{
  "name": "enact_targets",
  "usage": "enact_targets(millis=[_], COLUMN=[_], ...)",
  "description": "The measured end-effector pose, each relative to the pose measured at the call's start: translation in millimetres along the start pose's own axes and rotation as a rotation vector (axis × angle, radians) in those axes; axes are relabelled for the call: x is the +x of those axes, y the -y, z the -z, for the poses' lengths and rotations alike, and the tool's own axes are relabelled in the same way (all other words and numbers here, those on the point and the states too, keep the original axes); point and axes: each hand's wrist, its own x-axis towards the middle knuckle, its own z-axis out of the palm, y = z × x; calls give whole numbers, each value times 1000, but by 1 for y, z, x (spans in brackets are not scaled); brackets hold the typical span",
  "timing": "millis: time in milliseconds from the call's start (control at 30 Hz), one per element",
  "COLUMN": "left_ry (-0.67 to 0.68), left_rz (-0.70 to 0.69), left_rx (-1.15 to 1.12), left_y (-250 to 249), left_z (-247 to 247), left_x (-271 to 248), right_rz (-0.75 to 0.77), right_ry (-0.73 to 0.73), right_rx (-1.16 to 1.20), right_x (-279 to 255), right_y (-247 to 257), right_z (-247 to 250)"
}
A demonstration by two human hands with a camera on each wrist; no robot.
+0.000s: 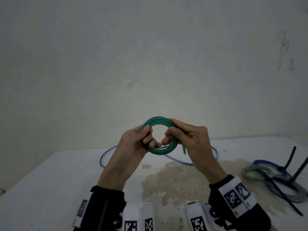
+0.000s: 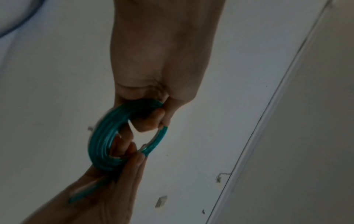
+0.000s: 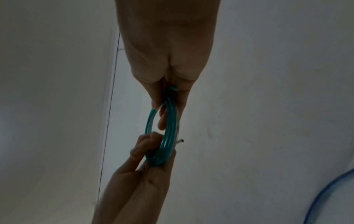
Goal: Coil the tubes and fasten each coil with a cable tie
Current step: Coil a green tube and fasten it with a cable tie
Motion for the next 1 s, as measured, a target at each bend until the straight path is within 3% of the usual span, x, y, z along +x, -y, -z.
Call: enact_targets(millis=[233,367,500,567,867,1000], left_ry=[9,8,15,38,80,84], left_rz=[-47,-41,-66,-71,51,63], left_rx=[-96,-38,472,605,145,148], left_y=[1,4,7,7,2,11], left_z=[-4,-5,3,5,-20,-41], left_x=[0,0,0,0,-6,-9], right_rz=[-225,-216,-202,-195,-193,-233], right_ry=[121,151,205,242,176,121], right_rx=[88,-42,-148,-198,-223,-216], right_x=[0,3,4,4,-7,-24], right_y=[4,7,12,17,33,44], right_z=[3,10,19,20,27,40])
